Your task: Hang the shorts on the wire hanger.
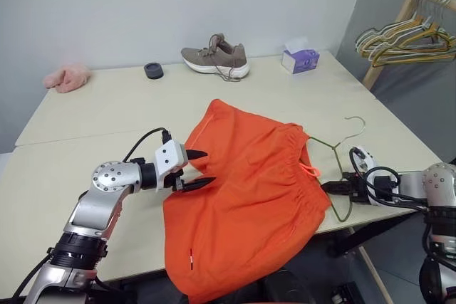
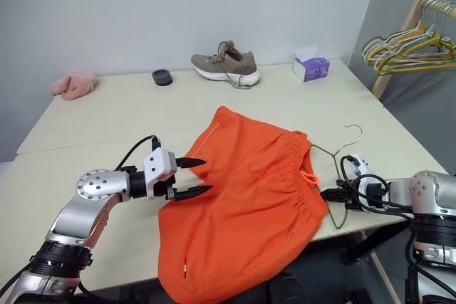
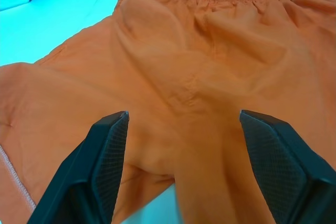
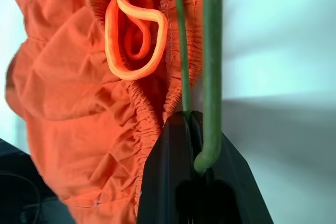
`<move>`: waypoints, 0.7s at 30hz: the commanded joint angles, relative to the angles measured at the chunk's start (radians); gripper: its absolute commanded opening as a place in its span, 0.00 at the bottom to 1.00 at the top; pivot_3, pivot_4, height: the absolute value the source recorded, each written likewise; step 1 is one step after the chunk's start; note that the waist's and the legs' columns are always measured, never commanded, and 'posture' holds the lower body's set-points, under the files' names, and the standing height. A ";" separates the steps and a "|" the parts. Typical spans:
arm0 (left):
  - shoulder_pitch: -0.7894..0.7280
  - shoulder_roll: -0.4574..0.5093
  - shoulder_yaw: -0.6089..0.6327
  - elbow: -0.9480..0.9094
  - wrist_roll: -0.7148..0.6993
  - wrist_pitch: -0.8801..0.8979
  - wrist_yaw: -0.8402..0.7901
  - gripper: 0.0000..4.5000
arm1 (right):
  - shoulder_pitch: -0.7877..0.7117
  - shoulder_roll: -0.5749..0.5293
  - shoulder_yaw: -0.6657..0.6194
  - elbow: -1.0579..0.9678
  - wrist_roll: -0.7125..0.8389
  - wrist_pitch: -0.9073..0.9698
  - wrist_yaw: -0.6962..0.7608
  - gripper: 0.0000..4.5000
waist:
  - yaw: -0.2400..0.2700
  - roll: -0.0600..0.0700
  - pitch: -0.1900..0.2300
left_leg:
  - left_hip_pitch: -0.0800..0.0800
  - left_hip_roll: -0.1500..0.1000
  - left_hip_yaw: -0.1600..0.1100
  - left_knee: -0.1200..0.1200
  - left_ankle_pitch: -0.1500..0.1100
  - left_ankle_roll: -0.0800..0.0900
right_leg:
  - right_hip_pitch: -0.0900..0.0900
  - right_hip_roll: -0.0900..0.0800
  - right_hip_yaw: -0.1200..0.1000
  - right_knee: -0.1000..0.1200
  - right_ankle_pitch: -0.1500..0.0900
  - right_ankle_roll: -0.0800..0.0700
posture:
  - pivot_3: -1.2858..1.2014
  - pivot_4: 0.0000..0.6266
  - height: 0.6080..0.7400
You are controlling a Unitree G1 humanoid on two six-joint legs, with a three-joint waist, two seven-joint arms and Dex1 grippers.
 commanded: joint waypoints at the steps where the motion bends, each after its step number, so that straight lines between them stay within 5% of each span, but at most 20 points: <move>1: -0.025 0.000 0.036 -0.011 -0.016 0.000 0.018 0.79 | -0.056 -0.069 0.070 -0.103 0.002 -0.093 0.073 0.00 | -0.001 0.001 0.001 | 0.000 0.000 0.000 0.000 0.000 0.000 | 0.000 0.000 0.000 0.000 0.000 0.000 | 0.43 0.08 1.00; 7: -0.095 -0.024 0.072 0.004 -0.074 0.076 0.043 0.99 | -0.056 -0.231 0.356 -0.313 -0.194 -0.459 0.200 0.00 | -0.003 0.001 0.001 | -0.001 0.000 -0.001 0.000 0.000 0.000 | -0.001 0.000 -0.001 0.000 0.000 0.000 | 0.43 0.07 1.00; 12: -0.211 -0.046 0.098 0.066 -0.064 0.036 0.075 0.99 | -0.078 -0.238 0.441 -0.392 -0.283 -0.587 0.225 0.00 | -0.004 0.001 0.001 | -0.001 0.000 -0.001 0.001 0.000 0.000 | -0.001 0.000 -0.001 0.000 0.000 0.000 | 0.42 0.06 1.00; 21: -0.362 0.017 0.009 0.179 0.002 -0.094 -0.124 0.99 | -0.069 -0.311 0.582 -0.475 -0.524 -0.847 0.292 0.00 | -0.009 0.001 0.001 | -0.002 0.000 -0.002 0.000 0.000 0.000 | -0.002 -0.001 -0.003 0.000 0.000 0.000 | 0.42 0.06 1.00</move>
